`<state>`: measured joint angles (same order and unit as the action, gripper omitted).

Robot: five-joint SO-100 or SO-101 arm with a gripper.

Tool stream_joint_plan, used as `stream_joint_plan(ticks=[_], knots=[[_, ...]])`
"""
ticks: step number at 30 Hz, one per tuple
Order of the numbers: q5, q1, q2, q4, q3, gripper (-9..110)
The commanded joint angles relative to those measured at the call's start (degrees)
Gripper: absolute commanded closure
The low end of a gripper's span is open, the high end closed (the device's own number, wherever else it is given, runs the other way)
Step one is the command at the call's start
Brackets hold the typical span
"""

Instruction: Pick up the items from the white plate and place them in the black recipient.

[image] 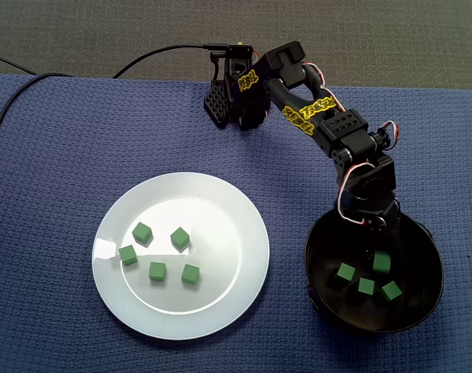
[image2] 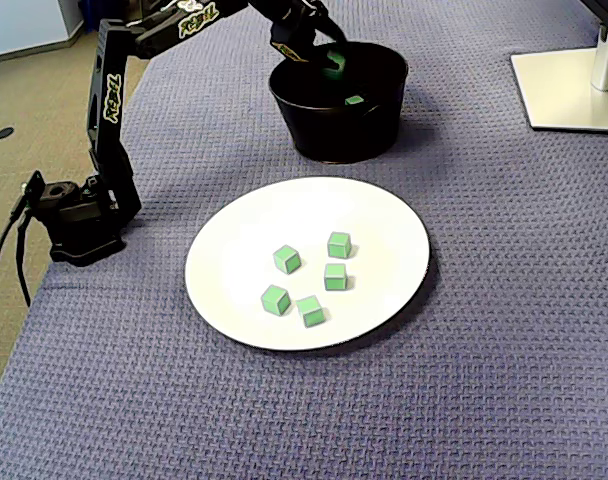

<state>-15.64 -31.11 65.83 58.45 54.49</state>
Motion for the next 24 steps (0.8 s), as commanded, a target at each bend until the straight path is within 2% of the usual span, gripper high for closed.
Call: stream_joint_plan(ticks=[1, 5, 9, 12, 17, 21, 24], knots=[[-0.9, 3.2, 6.2, 7.4, -4.9, 55], [-5.5, 12.7, 15.6, 26.6, -14.2, 47], [-11.8, 27.9, 22.8, 41.1, -14.1, 39], [-23.7, 39.6, 25.0, 48.3, -9.9, 43], [-40.3, 54.8, 22.1, 47.1, -4.0, 47], [-50.8, 59.9, 16.1, 46.5, -0.4, 47], [-54.7, 62.2, 11.9, 43.6, 2.2, 46]])
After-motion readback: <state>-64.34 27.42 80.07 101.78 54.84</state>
